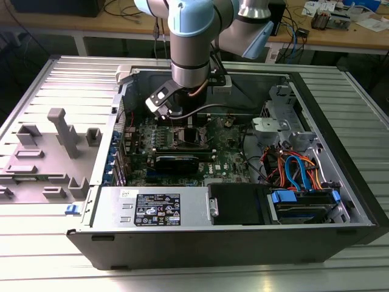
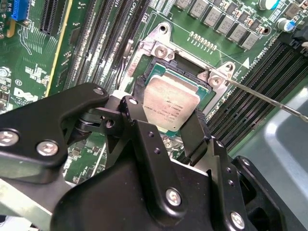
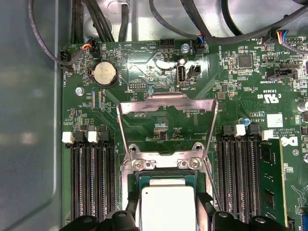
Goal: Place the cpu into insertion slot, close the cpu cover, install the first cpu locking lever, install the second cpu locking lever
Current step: 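Place the cpu into insertion slot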
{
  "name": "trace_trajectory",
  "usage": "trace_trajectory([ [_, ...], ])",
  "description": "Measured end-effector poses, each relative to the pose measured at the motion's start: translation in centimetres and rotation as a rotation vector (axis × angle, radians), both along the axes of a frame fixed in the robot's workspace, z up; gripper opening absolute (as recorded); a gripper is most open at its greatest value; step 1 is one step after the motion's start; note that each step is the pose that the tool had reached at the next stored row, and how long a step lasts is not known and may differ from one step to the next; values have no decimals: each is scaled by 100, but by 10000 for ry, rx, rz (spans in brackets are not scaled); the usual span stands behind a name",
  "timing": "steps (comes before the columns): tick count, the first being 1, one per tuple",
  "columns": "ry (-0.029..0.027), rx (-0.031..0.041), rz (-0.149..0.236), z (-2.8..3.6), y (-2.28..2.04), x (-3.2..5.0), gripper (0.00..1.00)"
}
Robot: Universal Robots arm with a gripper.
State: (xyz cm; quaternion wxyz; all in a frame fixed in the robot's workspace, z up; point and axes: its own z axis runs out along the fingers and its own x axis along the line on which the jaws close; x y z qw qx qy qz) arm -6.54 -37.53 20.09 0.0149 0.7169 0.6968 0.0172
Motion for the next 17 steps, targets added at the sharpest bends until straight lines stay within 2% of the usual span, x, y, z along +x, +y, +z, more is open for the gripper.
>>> trace_trajectory([
  [17,2,-2,-18,-16,-1,22,55],
])
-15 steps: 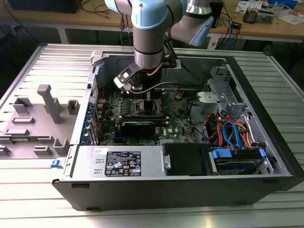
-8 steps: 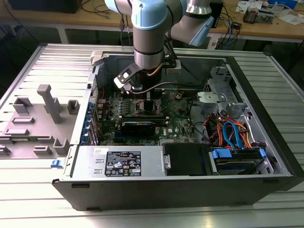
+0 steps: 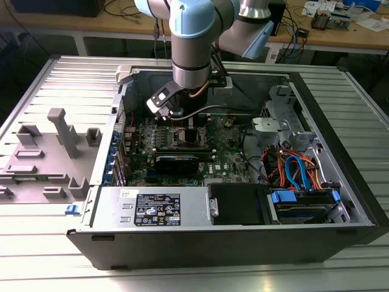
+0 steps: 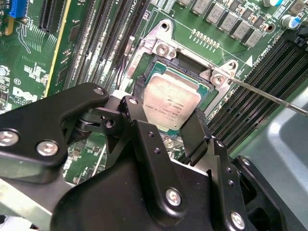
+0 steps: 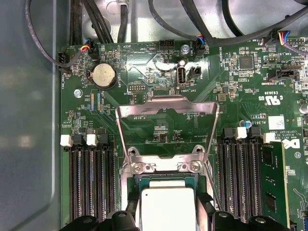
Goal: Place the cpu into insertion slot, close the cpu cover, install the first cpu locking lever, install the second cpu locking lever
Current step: 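Place the cpu into insertion slot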
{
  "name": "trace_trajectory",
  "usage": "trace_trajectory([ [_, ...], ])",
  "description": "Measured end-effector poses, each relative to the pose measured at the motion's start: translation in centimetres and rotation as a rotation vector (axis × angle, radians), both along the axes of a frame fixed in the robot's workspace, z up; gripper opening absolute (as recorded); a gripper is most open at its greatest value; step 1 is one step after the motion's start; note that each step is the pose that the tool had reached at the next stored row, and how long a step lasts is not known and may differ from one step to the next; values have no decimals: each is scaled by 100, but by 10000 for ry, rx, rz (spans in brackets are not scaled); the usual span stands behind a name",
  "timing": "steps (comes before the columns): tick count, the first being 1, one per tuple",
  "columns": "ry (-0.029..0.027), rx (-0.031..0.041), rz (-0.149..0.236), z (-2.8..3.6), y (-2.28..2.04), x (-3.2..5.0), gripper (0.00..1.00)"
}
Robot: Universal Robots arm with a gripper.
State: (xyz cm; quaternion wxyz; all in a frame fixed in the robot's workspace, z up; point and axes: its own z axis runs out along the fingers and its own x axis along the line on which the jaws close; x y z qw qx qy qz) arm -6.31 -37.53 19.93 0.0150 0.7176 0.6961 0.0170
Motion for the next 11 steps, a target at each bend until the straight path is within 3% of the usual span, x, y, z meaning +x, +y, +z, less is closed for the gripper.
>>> trace_trajectory([
  [4,0,1,0,0,0,1,56],
  [5,0,0,0,0,0,1,62],
  [11,0,0,0,-1,3,1,62],
])
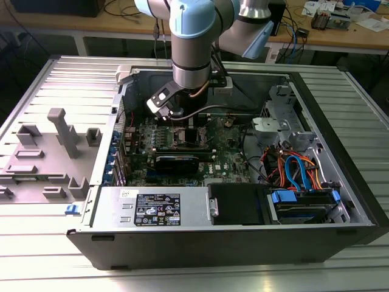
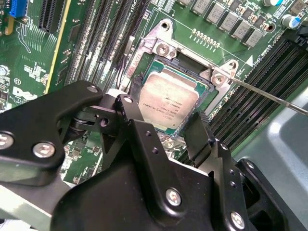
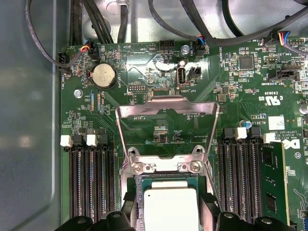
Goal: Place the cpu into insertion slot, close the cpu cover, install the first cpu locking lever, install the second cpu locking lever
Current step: 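Place the cpu into insertion slot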
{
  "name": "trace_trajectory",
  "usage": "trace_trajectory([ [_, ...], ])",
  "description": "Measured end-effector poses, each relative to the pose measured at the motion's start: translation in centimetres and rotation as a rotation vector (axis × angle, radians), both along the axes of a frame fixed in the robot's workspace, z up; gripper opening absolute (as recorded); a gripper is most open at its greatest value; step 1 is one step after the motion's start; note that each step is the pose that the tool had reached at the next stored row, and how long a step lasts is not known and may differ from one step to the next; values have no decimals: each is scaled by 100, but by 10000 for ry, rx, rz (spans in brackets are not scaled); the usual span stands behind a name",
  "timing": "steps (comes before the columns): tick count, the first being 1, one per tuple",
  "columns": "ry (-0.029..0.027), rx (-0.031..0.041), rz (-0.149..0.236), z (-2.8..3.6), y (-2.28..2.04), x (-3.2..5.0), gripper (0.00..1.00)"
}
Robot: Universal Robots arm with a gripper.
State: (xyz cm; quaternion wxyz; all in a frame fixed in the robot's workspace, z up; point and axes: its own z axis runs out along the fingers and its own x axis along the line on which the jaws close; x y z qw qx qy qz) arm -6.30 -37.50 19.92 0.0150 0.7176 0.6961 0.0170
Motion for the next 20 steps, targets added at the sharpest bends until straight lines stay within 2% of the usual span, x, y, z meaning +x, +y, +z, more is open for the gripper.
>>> trace_trajectory([
  [9,0,4,-3,-7,7,-1,62],
  [11,1,4,-3,-7,7,-1,64],
  [12,0,3,-3,-7,7,0,70],
  [14,0,4,-3,-7,7,-1,70],
  [16,2,4,-5,-7,7,0,68],
  [17,8,4,-6,-5,7,1,61],
  [20,24,3,-5,-3,7,5,61],
])
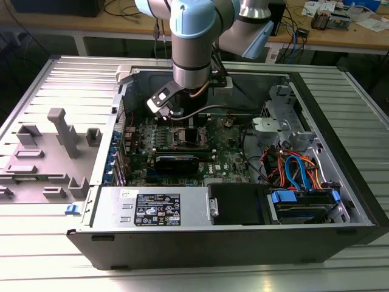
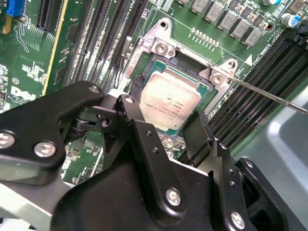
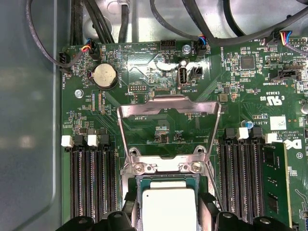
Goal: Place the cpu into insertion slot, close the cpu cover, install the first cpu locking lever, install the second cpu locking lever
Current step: 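Place the cpu into insertion slot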
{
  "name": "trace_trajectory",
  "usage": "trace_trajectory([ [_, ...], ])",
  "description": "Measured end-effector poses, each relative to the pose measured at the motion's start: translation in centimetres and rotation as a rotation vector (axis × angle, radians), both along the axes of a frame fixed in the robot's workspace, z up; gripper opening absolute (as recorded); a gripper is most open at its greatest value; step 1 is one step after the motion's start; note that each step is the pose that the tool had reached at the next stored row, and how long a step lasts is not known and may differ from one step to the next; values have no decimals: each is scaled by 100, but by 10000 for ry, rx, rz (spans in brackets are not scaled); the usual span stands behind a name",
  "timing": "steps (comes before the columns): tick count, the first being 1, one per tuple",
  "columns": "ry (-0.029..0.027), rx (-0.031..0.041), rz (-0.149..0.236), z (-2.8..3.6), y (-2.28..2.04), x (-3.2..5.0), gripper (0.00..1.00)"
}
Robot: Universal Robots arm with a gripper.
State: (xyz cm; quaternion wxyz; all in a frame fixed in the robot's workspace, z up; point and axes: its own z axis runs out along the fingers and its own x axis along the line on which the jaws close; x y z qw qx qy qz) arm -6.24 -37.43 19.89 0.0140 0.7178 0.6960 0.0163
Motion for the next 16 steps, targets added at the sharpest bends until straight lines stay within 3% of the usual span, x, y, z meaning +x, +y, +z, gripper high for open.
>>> trace_trajectory([
  [7,1,1,0,0,0,1,61],
  [8,1,1,1,0,0,1,68],
  [10,1,-1,1,2,0,2,68],
  [16,2,5,1,105,0,2,68],
])
